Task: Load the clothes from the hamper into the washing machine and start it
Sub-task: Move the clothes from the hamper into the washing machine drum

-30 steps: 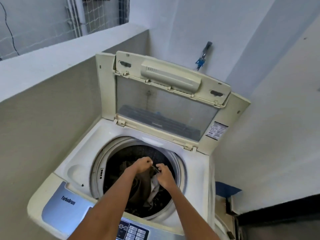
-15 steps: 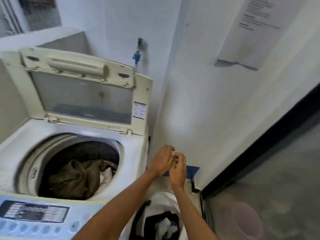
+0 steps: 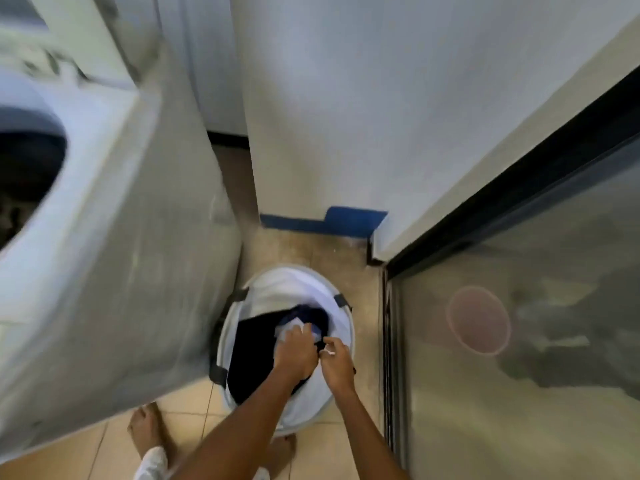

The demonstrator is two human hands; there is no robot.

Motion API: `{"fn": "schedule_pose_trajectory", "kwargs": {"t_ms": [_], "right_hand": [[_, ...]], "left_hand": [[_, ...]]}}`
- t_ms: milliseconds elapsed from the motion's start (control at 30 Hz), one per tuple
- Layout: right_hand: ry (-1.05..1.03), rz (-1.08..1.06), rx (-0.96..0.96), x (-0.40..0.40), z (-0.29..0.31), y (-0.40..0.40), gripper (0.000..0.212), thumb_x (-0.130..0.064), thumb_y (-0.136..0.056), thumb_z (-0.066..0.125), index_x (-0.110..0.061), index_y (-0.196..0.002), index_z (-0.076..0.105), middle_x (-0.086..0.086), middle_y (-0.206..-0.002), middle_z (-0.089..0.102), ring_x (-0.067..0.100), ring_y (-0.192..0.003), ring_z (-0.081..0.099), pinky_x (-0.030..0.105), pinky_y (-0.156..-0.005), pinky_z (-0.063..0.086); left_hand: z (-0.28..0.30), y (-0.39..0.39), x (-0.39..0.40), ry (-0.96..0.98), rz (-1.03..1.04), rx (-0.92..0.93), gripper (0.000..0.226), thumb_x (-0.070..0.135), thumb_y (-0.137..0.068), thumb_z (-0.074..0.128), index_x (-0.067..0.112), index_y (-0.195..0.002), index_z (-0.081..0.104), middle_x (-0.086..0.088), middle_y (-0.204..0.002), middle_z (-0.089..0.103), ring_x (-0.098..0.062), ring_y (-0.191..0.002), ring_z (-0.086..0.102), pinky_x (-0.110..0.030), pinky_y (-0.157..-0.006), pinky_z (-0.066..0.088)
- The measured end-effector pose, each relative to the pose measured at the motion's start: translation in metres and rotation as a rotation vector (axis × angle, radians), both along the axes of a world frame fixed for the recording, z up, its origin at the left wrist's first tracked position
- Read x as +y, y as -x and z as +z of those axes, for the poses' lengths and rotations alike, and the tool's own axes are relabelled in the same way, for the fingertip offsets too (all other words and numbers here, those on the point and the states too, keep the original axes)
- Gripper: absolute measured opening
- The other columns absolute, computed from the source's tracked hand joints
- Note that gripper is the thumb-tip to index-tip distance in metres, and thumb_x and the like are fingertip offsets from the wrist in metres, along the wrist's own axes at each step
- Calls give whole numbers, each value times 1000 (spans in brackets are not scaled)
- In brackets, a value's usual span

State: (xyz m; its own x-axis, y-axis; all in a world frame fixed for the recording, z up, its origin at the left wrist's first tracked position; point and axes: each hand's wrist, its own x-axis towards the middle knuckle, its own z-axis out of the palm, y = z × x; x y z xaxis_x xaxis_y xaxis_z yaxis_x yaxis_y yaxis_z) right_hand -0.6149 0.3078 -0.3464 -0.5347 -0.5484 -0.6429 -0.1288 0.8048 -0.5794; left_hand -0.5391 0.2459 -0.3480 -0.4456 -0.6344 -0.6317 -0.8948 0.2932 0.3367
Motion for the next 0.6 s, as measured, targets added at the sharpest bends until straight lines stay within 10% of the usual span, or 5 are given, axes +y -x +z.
{"fn": "schedule_pose_trajectory", "kwargs": {"t_ms": [233, 433, 600], "right_hand": [[-123, 145, -120, 9, -193, -29, 31, -5, -92, 45, -4, -122, 53, 20, -122, 54, 32, -108, 54, 26, -82, 42], [-34, -47, -26, -29, -286, -29, 50, -6, -91, 47, -3, -139, 32, 20, -142, 31, 34, -126, 40, 32, -100, 34], [-14, -308, 38, -34, -295, -29, 42, -11, -91, 51, -2, -131, 43, 21, -132, 44, 34, -120, 47, 35, -100, 35]], "left_hand": [[-200, -32, 20, -56, 15, -180, 46, 28, -97, 37, 9, -137, 29, -14, -138, 37, -31, -126, 40, -43, -97, 41], [-305, -30, -33, -110, 392, 156, 92, 17, -82, 68, 3, -149, 6, -18, -153, 22, -34, -139, 27, -42, -110, 29], [-300, -19, -41, -193, 396, 218, 33, 23, -82, 63, 12, -112, 66, -19, -109, 66, -32, -103, 62, -33, -83, 46]]}}
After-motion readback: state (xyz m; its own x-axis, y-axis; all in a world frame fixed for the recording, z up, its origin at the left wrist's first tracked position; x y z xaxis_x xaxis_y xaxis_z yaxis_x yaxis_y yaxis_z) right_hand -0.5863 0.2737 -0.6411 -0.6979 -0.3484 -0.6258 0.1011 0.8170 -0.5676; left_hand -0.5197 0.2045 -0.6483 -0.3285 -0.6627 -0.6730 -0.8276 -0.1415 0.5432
